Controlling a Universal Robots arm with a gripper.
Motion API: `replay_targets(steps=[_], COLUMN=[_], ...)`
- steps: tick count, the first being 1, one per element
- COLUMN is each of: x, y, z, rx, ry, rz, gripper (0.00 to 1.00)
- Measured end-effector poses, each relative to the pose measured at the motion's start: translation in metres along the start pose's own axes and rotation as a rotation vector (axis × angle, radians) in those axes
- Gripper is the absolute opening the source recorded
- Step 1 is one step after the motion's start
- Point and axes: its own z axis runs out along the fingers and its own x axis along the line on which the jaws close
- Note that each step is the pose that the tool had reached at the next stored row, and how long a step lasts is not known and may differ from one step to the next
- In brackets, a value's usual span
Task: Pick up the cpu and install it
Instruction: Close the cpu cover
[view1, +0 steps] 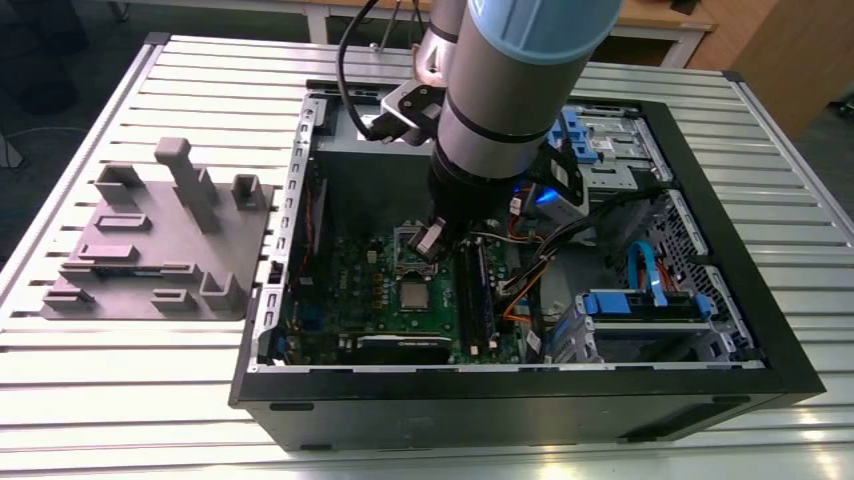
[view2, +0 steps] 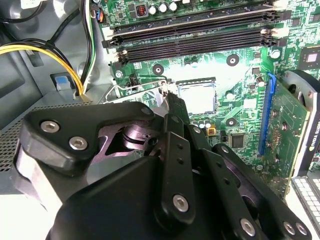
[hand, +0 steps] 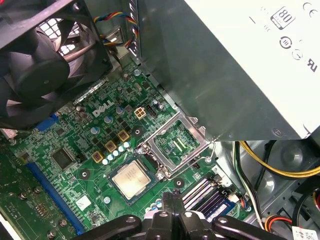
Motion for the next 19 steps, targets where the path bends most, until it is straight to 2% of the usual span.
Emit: replay_targets(steps=[5, 9, 11, 12, 13, 15, 16, 19], x=[-0.0001, -0.0044, -0.0055, -0.0057, -0.0058, -0.0058, -0.0057, -0.0061], y=[-0.0001, -0.0021, -0.0025, -0.0024, -0.0024, -0.0025, -0.0025, -0.0035], z=[0.0, 0.0004, 0.0009, 0.0012, 0.0015, 0.0018, 0.0023, 0.0058], rx=[-0.0001, -0.0002, -0.0027, -0.0084, -0.0182, -0.0413, -0.0479, -0.049], ry=[0.0, -0.0001, -0.0031, -0.0096, -0.021, -0.0482, -0.0558, -0.057], rz=[0.0, 0.0, 0.0, -0.001, -0.001, -0.003, -0.003, -0.004], gripper=[0.1, 0.1, 0.1, 0.1, 0.1, 0.1, 0.1, 0.1])
